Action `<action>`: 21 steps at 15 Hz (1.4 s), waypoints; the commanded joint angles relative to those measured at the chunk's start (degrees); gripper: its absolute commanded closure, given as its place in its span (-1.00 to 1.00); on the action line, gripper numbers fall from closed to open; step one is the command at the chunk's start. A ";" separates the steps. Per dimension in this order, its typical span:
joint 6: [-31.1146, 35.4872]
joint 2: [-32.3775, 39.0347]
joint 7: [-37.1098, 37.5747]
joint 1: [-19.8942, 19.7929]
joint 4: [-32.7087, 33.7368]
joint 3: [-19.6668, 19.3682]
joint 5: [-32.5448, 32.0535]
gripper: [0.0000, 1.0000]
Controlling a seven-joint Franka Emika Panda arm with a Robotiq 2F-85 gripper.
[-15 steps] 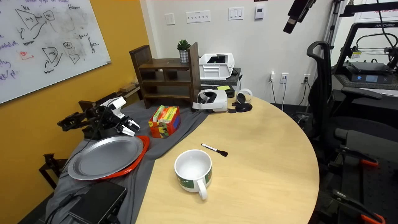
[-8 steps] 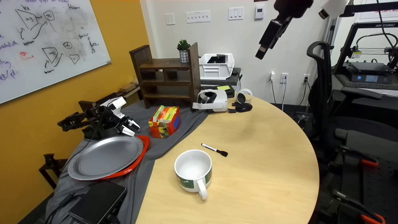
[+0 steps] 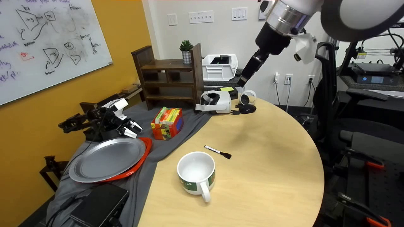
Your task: Pick up the the pen from the table and move it to the right.
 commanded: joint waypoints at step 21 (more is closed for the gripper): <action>14.18 21.88 -4.49 -1.13 4.52 4.24 12.39 -1.00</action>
